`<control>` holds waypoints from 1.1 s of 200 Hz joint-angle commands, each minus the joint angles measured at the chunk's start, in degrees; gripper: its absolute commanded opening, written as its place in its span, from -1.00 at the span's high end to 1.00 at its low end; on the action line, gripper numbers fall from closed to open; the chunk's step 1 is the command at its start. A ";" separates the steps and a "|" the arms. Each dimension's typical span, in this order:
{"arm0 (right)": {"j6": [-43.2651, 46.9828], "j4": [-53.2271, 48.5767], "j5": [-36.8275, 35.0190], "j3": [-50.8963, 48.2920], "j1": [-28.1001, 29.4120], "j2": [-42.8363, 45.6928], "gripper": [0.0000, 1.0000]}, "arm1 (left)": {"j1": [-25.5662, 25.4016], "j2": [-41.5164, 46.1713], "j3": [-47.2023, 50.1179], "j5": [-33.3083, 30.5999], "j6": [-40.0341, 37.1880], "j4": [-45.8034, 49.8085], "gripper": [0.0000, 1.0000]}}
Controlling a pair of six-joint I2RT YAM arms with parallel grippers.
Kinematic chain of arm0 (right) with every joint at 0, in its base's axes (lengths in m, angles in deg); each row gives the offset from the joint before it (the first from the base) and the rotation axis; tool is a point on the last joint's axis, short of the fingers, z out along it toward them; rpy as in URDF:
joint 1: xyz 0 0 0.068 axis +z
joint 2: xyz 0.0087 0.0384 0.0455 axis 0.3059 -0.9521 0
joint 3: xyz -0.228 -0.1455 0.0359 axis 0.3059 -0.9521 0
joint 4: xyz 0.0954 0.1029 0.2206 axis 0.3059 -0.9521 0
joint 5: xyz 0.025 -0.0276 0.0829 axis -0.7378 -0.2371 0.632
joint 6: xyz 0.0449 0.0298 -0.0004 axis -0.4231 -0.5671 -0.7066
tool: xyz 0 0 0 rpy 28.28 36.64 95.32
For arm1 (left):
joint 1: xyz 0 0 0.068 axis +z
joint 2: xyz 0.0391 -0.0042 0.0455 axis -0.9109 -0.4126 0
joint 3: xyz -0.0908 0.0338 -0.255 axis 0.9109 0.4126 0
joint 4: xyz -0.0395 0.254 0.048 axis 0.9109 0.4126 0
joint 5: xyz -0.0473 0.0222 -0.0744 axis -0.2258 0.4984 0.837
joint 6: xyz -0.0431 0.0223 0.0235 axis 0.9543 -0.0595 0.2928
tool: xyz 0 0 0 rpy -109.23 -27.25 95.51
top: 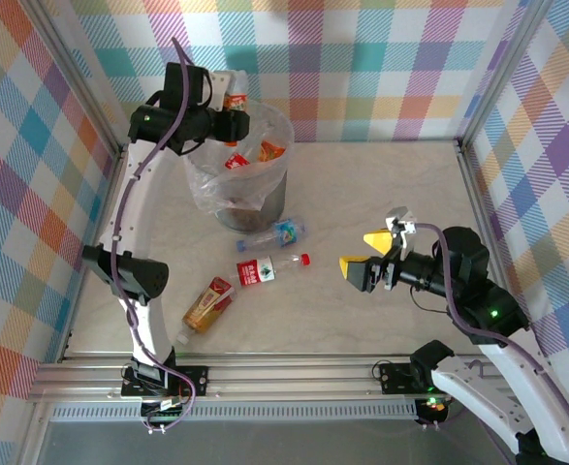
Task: Put the plastic bottles in the bin
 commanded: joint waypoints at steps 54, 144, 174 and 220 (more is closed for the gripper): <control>-0.49 2.31 0.47 0.42 0.24 -1.64 -0.99 | 1.29 -4.81 -2.22 -14.91 -9.90 3.34 -0.09; -0.66 2.18 0.28 0.17 0.24 -1.76 -0.99 | 1.42 -7.67 -3.45 -8.96 -9.25 2.95 -0.20; -0.66 1.62 0.12 0.32 0.25 -1.76 -0.99 | 1.36 -9.01 -4.48 -7.81 -8.23 3.77 -0.32; -0.27 1.24 -0.14 0.56 0.24 -1.76 -0.99 | 1.37 -8.43 -4.43 -7.82 -7.84 3.70 -0.41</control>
